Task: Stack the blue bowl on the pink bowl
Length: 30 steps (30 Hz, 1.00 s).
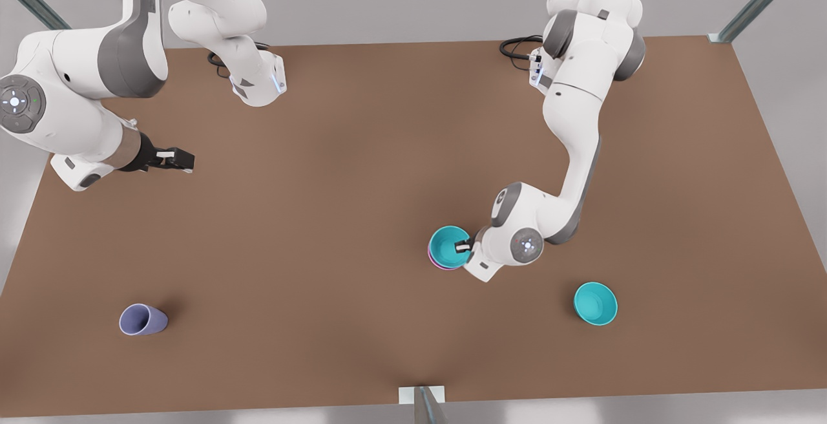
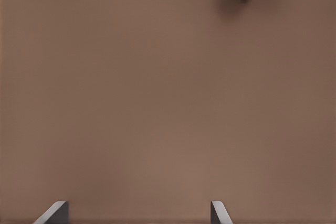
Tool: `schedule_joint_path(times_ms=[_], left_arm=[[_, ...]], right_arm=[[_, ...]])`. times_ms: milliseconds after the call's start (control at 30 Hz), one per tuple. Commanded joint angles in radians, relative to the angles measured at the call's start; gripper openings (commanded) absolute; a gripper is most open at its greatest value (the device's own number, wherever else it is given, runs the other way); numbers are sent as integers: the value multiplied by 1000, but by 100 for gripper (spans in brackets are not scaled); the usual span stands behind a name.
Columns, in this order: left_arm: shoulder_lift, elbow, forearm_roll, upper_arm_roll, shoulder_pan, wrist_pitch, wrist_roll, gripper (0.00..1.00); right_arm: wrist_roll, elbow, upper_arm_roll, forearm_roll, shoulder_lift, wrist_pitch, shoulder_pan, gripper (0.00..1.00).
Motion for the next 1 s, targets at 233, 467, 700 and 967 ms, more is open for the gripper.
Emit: schedule_joint_path(times_ms=[233, 467, 700, 967], left_arm=[[17, 0, -11, -19, 9, 27, -191, 21], [17, -1, -9, -19, 16, 16, -147, 100], [-373, 76, 388, 9, 165, -568, 292, 100], [-608, -104, 376, 41, 268, -541, 505, 100]], right_arm=[[-15, -13, -1, 1, -4, 2, 2, 100], [-10, -27, -1, -7, -12, 19, 12, 100], [-13, -37, -1, -6, -15, 19, 12, 100], [-13, -37, -1, -6, -15, 21, 14, 100]])
